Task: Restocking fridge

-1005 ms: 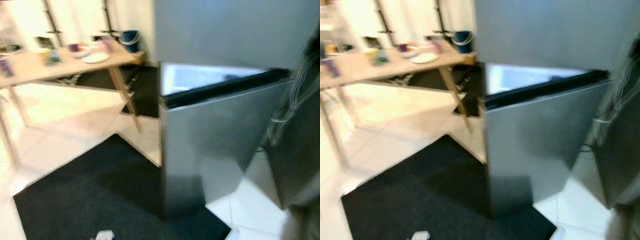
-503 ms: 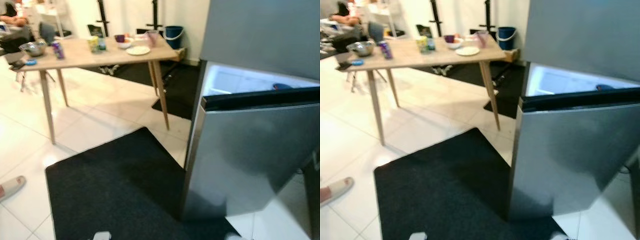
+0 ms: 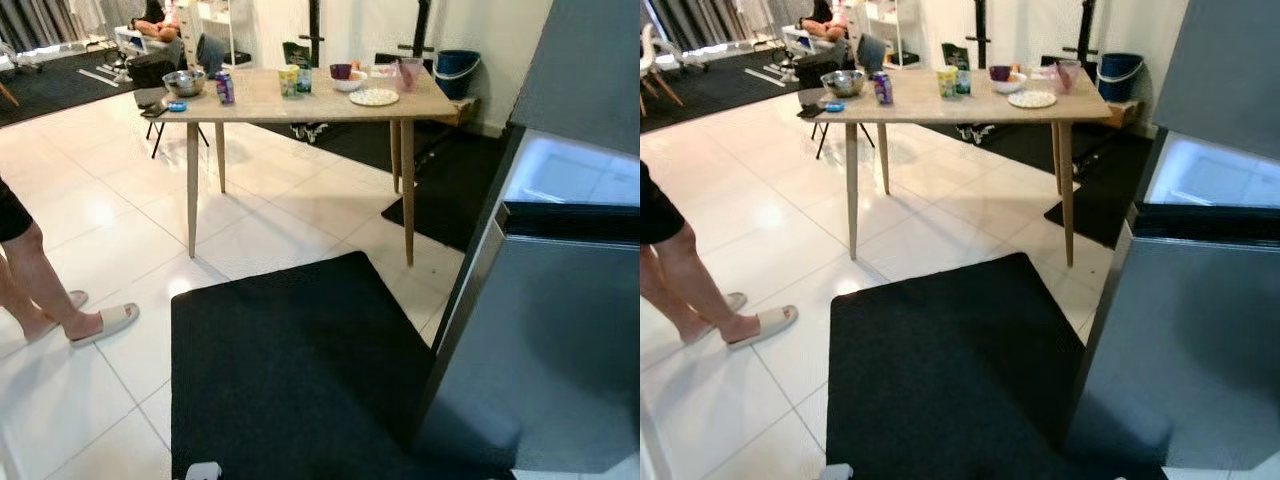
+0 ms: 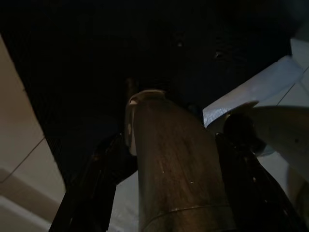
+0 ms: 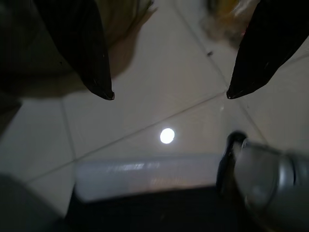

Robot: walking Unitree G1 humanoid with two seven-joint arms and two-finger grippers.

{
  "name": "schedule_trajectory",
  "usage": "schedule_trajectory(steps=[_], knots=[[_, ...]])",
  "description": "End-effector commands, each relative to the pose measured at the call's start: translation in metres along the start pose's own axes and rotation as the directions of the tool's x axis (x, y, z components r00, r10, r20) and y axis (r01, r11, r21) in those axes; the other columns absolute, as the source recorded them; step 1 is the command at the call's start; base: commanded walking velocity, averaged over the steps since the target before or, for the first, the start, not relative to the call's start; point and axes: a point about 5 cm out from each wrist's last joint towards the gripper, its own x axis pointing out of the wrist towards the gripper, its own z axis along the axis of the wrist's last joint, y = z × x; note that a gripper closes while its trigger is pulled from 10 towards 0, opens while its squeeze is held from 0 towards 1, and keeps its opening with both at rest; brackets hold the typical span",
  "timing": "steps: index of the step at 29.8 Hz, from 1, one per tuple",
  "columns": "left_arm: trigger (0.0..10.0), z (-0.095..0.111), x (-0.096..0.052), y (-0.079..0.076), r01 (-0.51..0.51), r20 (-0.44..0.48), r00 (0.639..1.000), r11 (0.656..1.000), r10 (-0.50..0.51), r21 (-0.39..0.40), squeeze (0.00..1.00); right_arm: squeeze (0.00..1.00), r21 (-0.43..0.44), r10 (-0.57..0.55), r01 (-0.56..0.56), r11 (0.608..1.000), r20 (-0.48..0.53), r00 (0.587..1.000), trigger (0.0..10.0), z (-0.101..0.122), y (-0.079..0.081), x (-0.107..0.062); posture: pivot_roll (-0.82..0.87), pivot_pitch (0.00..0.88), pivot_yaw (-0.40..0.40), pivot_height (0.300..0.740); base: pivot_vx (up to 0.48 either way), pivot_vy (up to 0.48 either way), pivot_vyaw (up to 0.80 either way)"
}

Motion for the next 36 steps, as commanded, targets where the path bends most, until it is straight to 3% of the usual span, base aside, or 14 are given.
schedule_trajectory(steps=[1, 10, 36], knots=[[10.0, -0.0094, -0.002, 0.0017, -0.014, -0.036, 0.999, 1.0, 0.013, -0.016, 0.0, 0.0, -0.001, -0.007, 0.007, 1.0, 0.006, 1.0, 10.0, 0.0023, -0.0007, 0.0003, -0.19, 0.05, 0.014, 0.74, 0.0, 0.0, 0.0], [10.0, -0.0095, -0.0018, 0.001, -0.012, -0.035, 0.999, 1.0, 0.011, -0.026, 0.0, 0.0, -0.007, -0.009, 0.009, 1.0, 0.003, 1.0, 10.0, 0.0018, -0.0005, 0.0003, -0.19, 0.054, 0.01, 0.74, 0.0, 0.0, 0.0], [10.0, -0.0089, -0.0026, 0.002, 0.001, -0.026, 1.0, 1.0, -0.002, -0.032, 0.0, 0.0, -0.006, 0.007, -0.007, 1.0, 0.012, 1.0, 10.0, 0.0028, 0.0037, 0.0009, -0.19, 0.06, 0.013, 0.74, 0.271, 0.0, 0.0]])
